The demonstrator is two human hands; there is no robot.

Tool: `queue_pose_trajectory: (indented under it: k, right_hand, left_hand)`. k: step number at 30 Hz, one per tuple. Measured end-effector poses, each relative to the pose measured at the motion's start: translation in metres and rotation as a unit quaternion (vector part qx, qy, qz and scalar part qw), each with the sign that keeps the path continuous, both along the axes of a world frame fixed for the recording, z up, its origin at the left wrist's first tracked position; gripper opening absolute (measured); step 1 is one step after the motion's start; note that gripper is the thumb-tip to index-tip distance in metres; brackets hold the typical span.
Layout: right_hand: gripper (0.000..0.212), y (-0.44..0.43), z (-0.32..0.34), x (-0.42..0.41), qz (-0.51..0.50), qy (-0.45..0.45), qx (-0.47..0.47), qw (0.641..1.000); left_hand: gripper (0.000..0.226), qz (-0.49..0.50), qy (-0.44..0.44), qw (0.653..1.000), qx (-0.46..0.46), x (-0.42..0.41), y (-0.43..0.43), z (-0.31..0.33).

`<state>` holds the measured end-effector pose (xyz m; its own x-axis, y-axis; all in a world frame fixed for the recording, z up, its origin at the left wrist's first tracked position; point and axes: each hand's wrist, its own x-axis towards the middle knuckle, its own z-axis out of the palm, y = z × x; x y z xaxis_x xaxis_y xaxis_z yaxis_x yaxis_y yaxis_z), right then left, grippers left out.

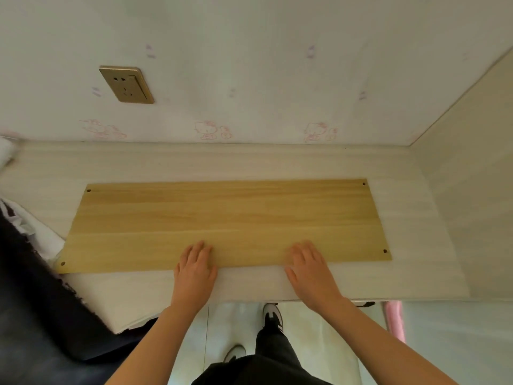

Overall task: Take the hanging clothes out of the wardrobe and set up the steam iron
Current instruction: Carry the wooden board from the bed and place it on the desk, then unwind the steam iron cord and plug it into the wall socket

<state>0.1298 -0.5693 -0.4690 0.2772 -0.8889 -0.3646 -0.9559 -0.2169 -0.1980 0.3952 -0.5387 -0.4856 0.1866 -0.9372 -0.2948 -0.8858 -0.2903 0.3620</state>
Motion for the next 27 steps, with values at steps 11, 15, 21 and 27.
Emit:
queue_pose_trajectory:
  k: [11, 15, 21, 27]
  right_hand:
    - [0.044, 0.121, 0.013, 0.045, -0.160, -0.036, -0.054, 0.985]
    - [0.045, 0.163, 0.026, 0.049, -0.206, -0.032, -0.062, 0.976]
    - [0.046, 0.211, 0.037, 0.036, -0.264, -0.028, -0.077, 0.961]
    - [0.040, 0.271, 0.032, 0.014, -0.352, -0.005, -0.098, 0.931]
  left_hand:
    - [0.035, -0.118, 0.098, 0.987, -0.047, 0.004, 0.053, 0.028]
    - [0.034, -0.200, 0.108, 0.971, -0.069, -0.001, 0.075, 0.027]
    - [0.035, -0.323, 0.078, 0.940, -0.081, -0.026, 0.095, 0.029]
    - [0.032, -0.459, 0.036, 0.881, -0.112, -0.076, 0.120, 0.042]
